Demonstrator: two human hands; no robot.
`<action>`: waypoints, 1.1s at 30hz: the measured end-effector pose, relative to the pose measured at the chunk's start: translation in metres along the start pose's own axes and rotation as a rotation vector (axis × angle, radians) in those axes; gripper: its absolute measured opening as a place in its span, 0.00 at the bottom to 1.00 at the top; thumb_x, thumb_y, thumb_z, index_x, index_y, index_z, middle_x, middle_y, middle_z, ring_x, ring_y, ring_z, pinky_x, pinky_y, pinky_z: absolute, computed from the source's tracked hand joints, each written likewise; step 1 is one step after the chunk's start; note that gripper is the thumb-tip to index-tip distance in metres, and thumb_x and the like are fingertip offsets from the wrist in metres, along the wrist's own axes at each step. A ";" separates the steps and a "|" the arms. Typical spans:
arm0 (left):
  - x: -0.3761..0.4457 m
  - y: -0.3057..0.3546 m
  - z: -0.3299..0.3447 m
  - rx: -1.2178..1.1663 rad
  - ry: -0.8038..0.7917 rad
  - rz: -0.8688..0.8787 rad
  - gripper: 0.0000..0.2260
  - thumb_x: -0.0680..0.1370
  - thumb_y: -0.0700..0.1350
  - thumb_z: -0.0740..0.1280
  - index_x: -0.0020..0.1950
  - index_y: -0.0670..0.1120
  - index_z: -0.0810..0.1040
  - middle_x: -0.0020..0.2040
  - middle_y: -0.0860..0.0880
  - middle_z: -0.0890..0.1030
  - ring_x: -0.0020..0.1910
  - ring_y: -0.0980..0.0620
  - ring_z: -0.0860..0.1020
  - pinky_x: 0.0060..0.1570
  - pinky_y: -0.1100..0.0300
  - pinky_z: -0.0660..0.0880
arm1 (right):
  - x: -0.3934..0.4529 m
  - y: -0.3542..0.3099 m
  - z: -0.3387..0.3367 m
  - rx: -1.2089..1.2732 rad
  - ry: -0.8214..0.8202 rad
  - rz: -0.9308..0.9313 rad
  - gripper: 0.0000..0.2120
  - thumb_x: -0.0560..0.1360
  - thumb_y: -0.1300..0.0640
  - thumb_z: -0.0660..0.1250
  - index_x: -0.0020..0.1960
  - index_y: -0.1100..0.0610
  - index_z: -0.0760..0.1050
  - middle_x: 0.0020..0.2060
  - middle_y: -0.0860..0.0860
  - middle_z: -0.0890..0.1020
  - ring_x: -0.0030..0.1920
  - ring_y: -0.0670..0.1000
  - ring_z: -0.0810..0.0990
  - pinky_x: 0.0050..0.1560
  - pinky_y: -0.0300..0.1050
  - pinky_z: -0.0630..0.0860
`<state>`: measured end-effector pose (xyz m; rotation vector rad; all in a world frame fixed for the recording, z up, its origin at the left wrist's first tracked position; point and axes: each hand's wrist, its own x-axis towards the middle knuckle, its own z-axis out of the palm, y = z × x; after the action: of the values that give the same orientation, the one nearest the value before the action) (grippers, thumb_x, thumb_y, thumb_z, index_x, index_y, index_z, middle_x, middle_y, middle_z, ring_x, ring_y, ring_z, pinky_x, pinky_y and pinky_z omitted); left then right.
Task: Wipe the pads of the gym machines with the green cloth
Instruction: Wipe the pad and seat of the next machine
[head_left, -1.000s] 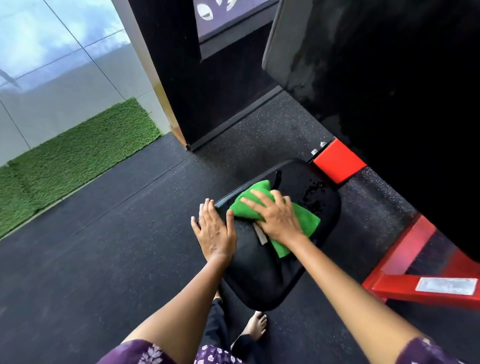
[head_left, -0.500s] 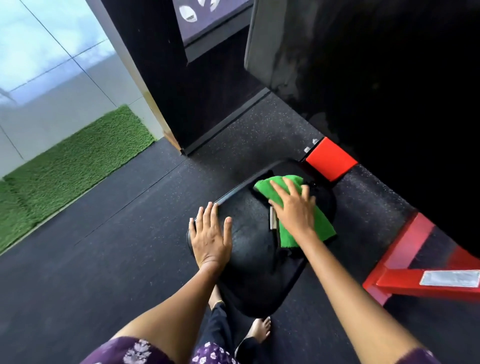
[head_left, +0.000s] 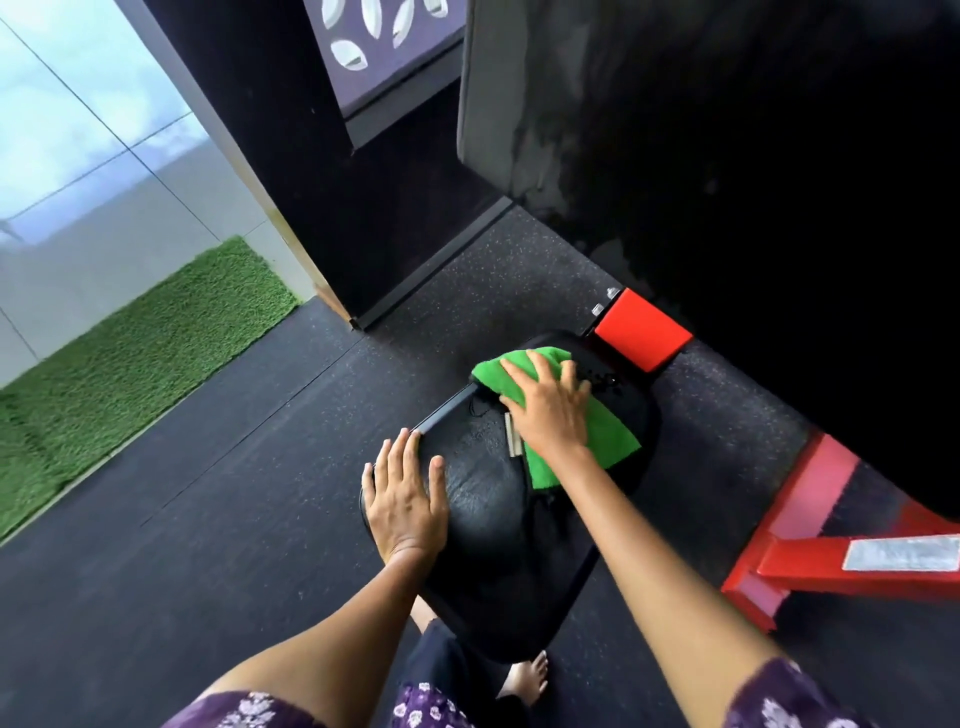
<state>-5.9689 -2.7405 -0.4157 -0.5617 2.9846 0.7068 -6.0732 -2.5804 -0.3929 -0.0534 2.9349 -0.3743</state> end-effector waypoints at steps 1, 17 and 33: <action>0.000 0.000 0.001 0.005 0.000 0.003 0.30 0.77 0.60 0.44 0.70 0.46 0.70 0.71 0.49 0.70 0.72 0.47 0.64 0.73 0.51 0.52 | 0.002 -0.012 0.001 0.001 -0.016 -0.015 0.24 0.78 0.46 0.61 0.73 0.41 0.61 0.74 0.48 0.60 0.70 0.61 0.59 0.65 0.63 0.60; 0.001 -0.001 0.002 0.033 0.004 -0.003 0.29 0.77 0.59 0.45 0.70 0.46 0.70 0.71 0.50 0.70 0.72 0.48 0.65 0.72 0.53 0.51 | 0.000 -0.019 -0.001 -0.069 -0.140 -0.233 0.27 0.78 0.44 0.60 0.75 0.40 0.57 0.76 0.47 0.56 0.72 0.61 0.56 0.68 0.62 0.57; 0.000 0.001 -0.001 0.028 0.001 -0.006 0.29 0.78 0.55 0.42 0.71 0.47 0.69 0.72 0.51 0.69 0.73 0.49 0.64 0.73 0.53 0.50 | -0.039 -0.010 0.004 -0.100 -0.137 -0.415 0.25 0.73 0.36 0.51 0.66 0.40 0.72 0.69 0.49 0.72 0.58 0.62 0.76 0.52 0.60 0.73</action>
<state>-5.9690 -2.7401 -0.4149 -0.5690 2.9879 0.6636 -6.0337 -2.5884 -0.3875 -0.6796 2.7886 -0.2653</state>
